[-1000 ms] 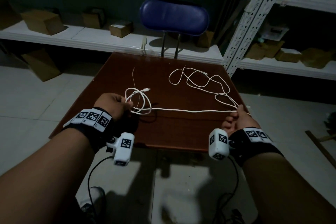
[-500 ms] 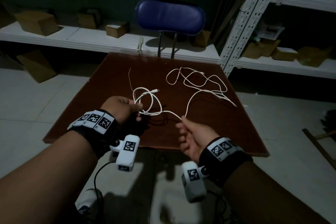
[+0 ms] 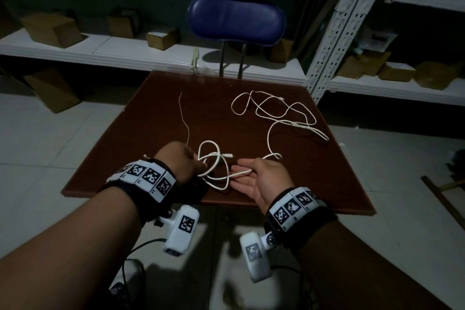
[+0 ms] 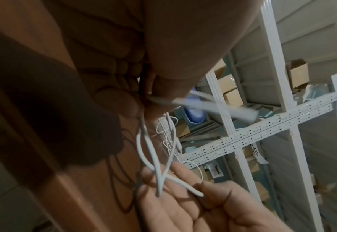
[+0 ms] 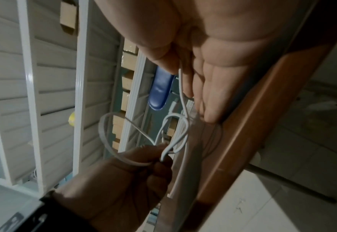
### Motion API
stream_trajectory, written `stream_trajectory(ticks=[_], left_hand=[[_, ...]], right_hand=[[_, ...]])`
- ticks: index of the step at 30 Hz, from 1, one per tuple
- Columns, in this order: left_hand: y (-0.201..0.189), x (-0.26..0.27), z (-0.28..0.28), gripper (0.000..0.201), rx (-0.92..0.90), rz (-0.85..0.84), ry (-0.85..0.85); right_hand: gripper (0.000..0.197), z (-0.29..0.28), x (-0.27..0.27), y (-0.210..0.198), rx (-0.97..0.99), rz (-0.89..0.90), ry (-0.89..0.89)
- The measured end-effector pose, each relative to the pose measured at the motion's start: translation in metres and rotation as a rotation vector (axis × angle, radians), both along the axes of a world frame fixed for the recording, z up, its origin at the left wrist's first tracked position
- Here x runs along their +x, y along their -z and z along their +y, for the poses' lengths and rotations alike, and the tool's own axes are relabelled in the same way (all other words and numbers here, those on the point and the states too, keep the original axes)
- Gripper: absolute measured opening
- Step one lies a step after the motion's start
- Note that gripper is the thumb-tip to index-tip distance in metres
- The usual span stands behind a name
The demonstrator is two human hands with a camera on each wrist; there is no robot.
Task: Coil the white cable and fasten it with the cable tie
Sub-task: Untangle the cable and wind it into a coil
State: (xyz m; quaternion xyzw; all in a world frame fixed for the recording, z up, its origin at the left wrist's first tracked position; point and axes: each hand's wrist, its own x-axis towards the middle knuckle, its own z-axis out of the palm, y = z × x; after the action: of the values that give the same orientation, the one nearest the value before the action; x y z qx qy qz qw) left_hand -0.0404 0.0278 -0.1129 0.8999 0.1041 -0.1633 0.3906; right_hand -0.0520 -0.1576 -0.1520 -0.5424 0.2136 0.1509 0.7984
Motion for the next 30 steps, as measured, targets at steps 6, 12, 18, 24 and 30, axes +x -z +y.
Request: stream_trajectory(ticks=[6,12,18,24,30], left_hand=[[0.006,0.002,0.0,0.021,0.037,-0.052,0.016],[0.008,0.004,-0.006,0.021,0.2,-0.106,0.072],[0.009,0.004,-0.011,0.022,0.309,-0.12,0.135],[0.01,0.004,-0.015,0.026,0.413,-0.118,0.191],[0.008,0.005,-0.02,0.021,0.485,-0.091,0.281]], right_hand=[[0.031,-0.003,-0.003,-0.001,-0.033,0.0,-0.112],[0.022,-0.004,-0.003,0.001,-0.086,-0.051,-0.166],[0.043,-0.002,-0.004,0.001,-0.185,-0.097,-0.248],[0.058,-0.006,-0.003,-0.001,-0.257,-0.106,-0.354],[0.022,-0.008,-0.004,0.003,-0.337,-0.168,-0.422]])
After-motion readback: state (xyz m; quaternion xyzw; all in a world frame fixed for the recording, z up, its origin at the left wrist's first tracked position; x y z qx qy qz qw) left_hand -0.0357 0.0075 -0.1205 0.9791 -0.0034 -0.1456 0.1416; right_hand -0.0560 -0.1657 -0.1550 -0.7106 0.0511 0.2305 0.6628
